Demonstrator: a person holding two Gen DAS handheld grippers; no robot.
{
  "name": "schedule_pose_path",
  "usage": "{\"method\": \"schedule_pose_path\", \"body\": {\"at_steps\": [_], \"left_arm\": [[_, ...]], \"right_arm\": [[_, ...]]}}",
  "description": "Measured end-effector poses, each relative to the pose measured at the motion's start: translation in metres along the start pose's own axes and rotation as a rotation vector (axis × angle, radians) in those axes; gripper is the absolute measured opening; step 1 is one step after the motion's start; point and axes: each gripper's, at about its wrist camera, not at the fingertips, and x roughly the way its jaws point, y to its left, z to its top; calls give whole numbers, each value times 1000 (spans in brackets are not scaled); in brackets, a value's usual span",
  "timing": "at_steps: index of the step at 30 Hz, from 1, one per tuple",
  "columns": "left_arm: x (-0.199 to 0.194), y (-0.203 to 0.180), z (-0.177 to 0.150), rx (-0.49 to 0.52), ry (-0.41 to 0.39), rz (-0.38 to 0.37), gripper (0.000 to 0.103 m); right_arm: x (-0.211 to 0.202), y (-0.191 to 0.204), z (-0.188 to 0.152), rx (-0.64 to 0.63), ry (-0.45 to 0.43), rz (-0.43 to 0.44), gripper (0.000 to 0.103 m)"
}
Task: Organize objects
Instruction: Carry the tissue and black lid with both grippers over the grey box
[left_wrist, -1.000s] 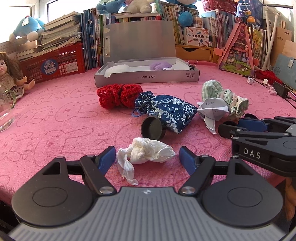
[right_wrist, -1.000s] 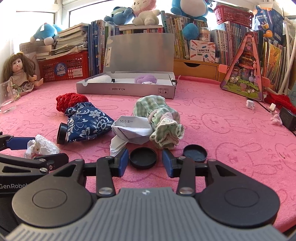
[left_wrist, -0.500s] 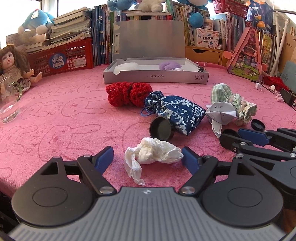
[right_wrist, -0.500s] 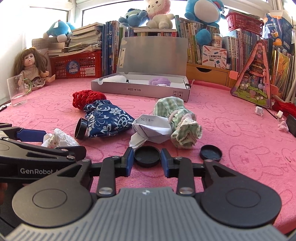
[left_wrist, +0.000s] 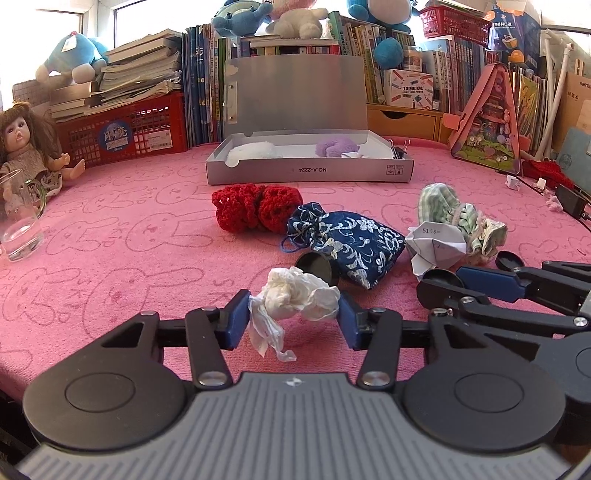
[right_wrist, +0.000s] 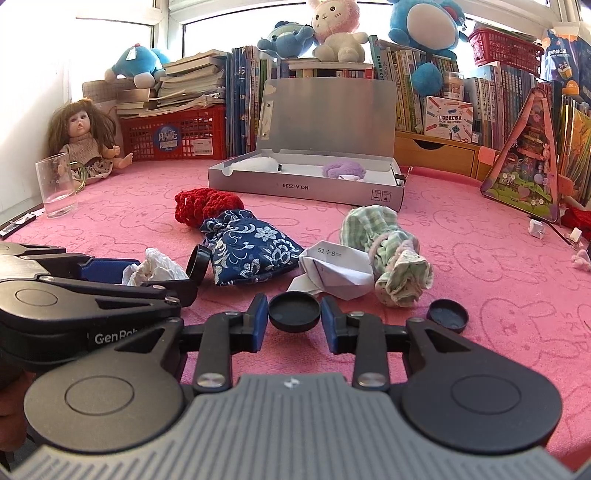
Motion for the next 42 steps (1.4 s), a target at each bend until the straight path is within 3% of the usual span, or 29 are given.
{"method": "schedule_pose_path", "body": {"at_steps": [7, 18, 31, 42], "left_arm": [[0, 3, 12, -23, -20, 10, 50], [-2, 15, 38, -26, -88, 15, 51], [27, 39, 117, -20, -181, 53, 51], [97, 67, 197, -84, -149, 1, 51]], "right_arm": [[7, -3, 14, 31, 2, 23, 37], [11, -5, 40, 40, -17, 85, 37], [47, -38, 102, 68, -5, 88, 36], [121, -103, 167, 216, 86, 73, 36]]}}
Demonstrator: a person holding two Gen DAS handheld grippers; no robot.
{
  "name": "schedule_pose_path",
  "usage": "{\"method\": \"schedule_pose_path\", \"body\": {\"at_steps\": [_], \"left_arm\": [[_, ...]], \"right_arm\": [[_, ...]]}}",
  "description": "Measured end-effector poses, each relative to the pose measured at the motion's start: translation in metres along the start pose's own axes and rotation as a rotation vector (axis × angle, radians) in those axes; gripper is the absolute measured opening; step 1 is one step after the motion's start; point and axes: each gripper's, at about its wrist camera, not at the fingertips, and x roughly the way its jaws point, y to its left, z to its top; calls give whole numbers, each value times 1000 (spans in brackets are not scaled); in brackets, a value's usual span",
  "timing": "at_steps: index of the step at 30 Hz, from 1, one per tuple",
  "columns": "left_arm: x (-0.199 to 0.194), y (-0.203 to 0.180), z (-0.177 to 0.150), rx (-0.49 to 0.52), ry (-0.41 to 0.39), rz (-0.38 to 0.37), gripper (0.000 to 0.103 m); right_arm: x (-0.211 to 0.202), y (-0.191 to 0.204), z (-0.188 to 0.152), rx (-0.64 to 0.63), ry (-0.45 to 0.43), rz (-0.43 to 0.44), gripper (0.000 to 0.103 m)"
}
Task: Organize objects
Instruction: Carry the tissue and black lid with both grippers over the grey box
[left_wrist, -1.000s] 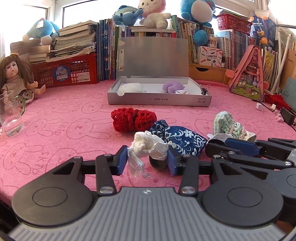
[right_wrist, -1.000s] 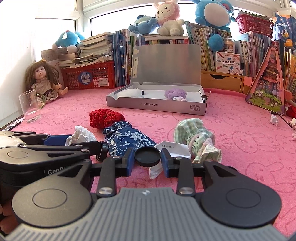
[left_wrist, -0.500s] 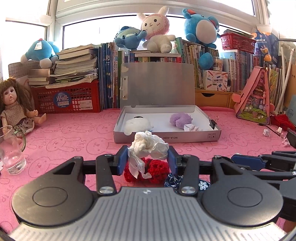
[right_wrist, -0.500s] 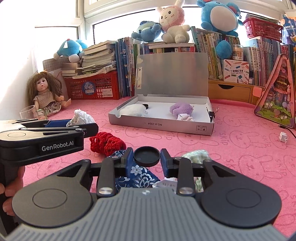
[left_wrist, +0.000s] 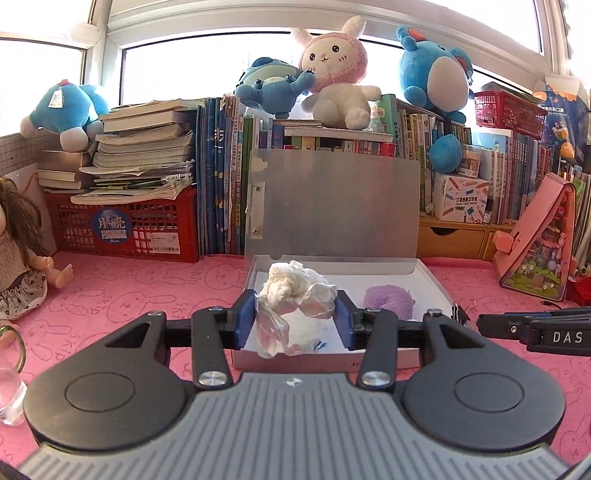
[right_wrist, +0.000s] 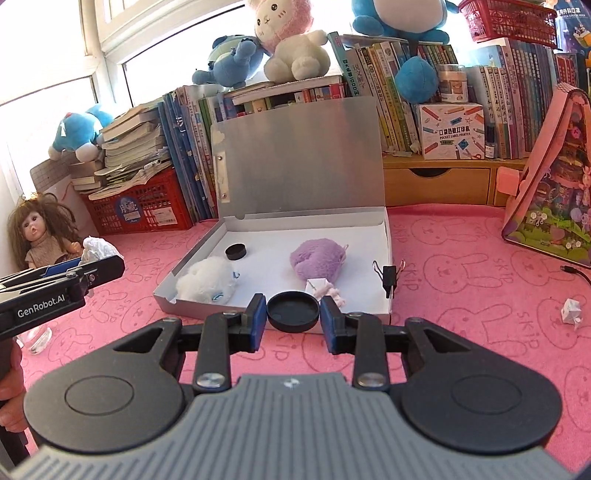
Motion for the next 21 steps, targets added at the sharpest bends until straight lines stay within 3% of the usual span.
{"method": "schedule_pose_path", "body": {"at_steps": [5, 11, 21], "left_arm": [[65, 13, 32, -61, 70, -47, 51], [152, 24, 57, -55, 134, -21, 51], [259, 33, 49, -87, 283, -23, 51]], "right_arm": [[39, -20, 36, 63, 37, -19, 36], [96, -33, 71, 72, 82, -61, 36], [183, -59, 87, 116, 172, -113, 37]]}}
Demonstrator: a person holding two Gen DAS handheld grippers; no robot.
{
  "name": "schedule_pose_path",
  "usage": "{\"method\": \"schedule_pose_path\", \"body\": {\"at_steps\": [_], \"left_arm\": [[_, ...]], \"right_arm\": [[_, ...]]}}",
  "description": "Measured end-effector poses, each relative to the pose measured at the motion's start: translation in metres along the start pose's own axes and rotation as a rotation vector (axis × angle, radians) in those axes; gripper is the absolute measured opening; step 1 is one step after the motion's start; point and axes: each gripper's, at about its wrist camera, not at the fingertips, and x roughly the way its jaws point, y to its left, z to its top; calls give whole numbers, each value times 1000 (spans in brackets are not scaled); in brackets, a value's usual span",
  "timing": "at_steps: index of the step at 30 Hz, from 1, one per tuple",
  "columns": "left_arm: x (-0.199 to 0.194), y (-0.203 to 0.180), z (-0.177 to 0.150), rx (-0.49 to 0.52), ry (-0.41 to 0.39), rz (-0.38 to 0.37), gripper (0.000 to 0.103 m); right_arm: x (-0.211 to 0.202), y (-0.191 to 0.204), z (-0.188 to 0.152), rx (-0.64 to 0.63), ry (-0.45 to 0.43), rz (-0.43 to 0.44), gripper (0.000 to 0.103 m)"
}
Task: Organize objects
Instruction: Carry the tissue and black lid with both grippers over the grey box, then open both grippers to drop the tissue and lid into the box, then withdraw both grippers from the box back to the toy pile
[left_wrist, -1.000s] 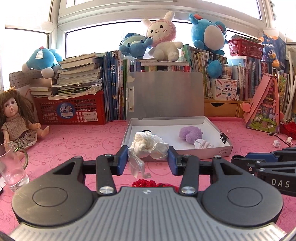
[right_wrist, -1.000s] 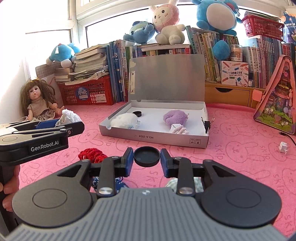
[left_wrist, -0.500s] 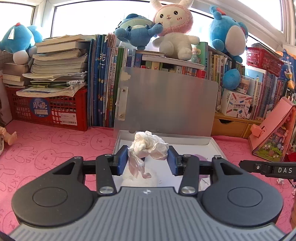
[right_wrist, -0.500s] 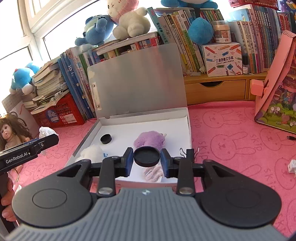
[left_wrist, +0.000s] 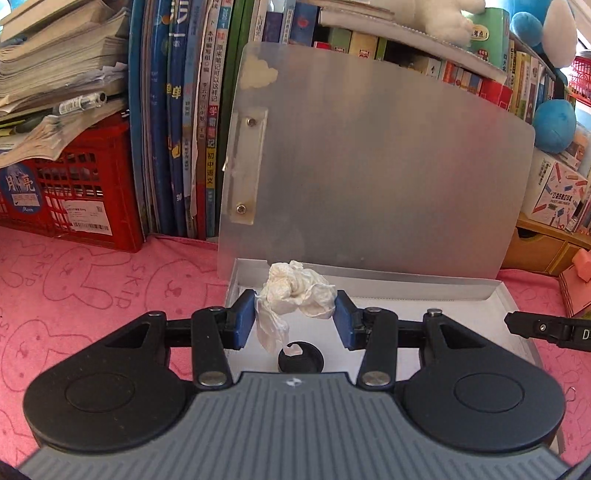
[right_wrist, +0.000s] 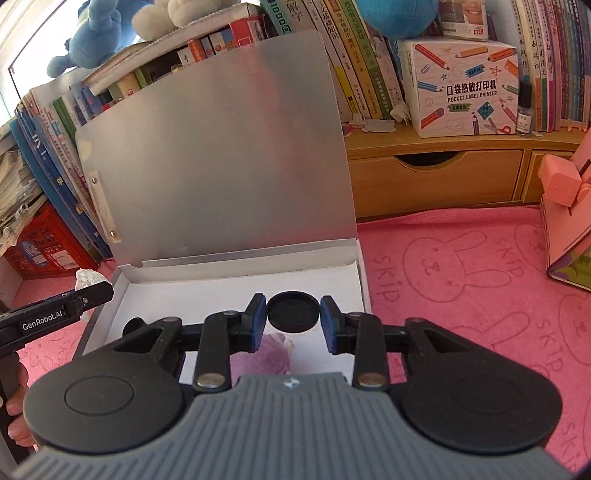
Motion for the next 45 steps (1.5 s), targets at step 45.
{"method": "schedule_pose_path", "body": {"at_steps": [45], "left_arm": [[-214, -50, -104, 166, -144, -76, 88]], "right_arm": [[-190, 29, -103, -197, -179, 111, 78]]}}
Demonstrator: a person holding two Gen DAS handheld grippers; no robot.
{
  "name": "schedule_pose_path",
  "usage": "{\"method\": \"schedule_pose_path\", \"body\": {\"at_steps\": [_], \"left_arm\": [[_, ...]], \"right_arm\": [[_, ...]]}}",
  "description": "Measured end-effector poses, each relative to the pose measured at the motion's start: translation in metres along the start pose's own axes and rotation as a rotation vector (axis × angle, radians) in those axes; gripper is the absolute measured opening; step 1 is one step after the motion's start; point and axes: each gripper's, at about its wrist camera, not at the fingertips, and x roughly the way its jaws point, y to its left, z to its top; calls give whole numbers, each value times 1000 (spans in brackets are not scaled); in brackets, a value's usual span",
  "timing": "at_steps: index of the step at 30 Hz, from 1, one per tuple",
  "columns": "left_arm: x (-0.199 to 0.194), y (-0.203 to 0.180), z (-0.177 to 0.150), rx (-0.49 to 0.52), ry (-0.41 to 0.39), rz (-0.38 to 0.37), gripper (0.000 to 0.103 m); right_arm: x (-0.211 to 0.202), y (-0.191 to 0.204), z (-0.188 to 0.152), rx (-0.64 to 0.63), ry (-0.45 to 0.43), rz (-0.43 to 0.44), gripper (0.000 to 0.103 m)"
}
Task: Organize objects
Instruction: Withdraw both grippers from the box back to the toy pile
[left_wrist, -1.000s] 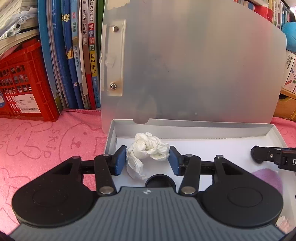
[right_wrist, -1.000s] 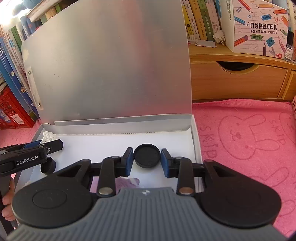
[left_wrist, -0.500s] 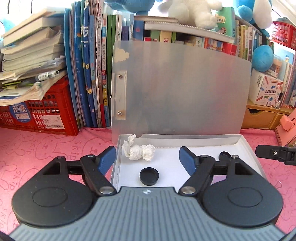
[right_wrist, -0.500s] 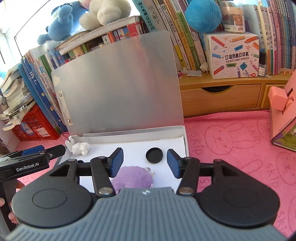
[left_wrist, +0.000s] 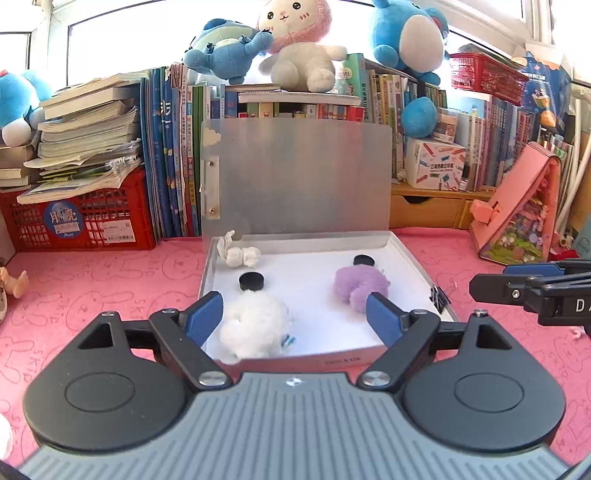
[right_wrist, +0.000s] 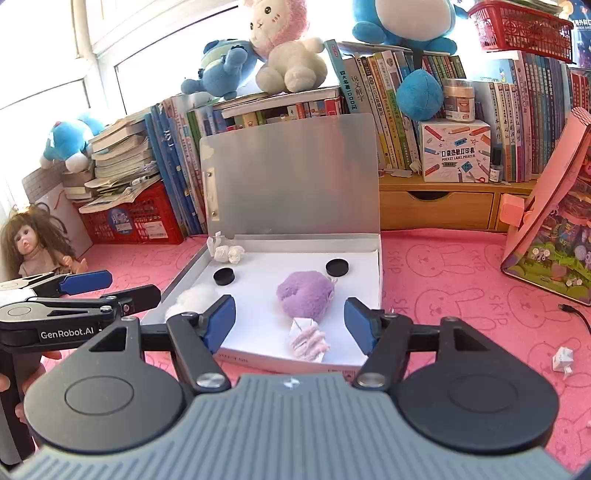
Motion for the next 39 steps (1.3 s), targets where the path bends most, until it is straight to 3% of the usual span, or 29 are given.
{"method": "schedule_pose_path", "body": {"at_steps": [12, 16, 25, 27, 28, 29, 32, 37, 39], "left_arm": [[-60, -16, -104, -10, 21, -84, 92], [-72, -18, -125, -21, 13, -90, 93], [-80, -31, -160, 65, 44, -87, 94], [-81, -30, -164, 57, 39, -85, 94], [-82, -30, -166, 50, 34, -81, 93], [-83, -29, -167, 45, 31, -70, 93], [-87, -27, -168, 47, 23, -67, 87], [-94, -26, -170, 36, 16, -74, 69], [-95, -25, -173, 32, 22, -82, 67]], "right_arm": [[-58, 12, -75, -58, -53, -20, 85], [-65, 13, -98, -75, -54, -42, 86], [-65, 17, -148, -79, 5, -49, 86], [-69, 20, -152, -87, 6, -17, 78], [-71, 22, -153, -95, 9, 4, 70], [-73, 25, -154, -105, 9, 16, 69], [-76, 35, -158, -137, 6, 41, 68], [-79, 46, -161, -161, -11, 64, 67], [-82, 48, -161, -161, -10, 102, 67]]}}
